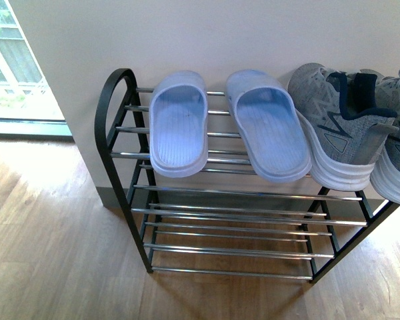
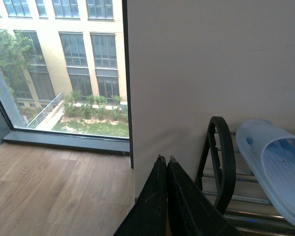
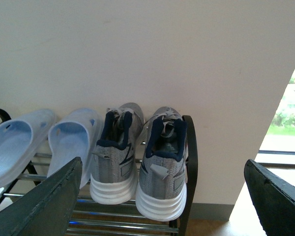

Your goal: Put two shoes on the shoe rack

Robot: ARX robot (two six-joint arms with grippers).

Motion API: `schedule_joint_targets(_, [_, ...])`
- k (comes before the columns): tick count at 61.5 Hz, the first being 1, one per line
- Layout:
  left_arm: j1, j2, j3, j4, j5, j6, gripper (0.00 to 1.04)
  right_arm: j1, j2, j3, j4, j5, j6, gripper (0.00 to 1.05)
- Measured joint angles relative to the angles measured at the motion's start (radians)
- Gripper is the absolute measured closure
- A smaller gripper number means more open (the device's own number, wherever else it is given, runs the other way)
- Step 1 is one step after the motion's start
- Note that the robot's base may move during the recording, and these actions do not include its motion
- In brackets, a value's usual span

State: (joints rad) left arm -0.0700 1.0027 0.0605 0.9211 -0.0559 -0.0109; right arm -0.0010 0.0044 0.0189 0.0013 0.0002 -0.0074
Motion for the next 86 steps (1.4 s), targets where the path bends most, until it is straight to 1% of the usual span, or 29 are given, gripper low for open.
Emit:
schedule_joint_targets(2, [0.024,-0.027,-0.007,-0.02,0.038,0.002,1.04,0.0,0.0,0.0,0.0,0.0,0.0,0.09])
schedule_joint_targets(8, [0.063,-0.113,-0.019,-0.084,0.048,0.002,1.04,0.0,0.0,0.0,0.0,0.0,0.0,0.09])
schedule_joint_targets(23, [0.066,-0.294,-0.045,-0.239,0.055,0.002,1.04,0.0,0.0,0.0,0.0,0.0,0.0,0.09])
schedule_joint_targets(45, [0.066,-0.587,-0.046,-0.508,0.055,0.003,1.04,0.0,0.0,0.0,0.0,0.0,0.0,0.09])
schedule_joint_targets(65, [0.066,-0.734,-0.046,-0.652,0.055,0.003,1.04,0.0,0.0,0.0,0.0,0.0,0.0,0.09])
schedule_joint_targets(86, [0.066,-0.821,-0.046,-0.738,0.055,0.003,1.04,0.0,0.0,0.0,0.0,0.0,0.0,0.09])
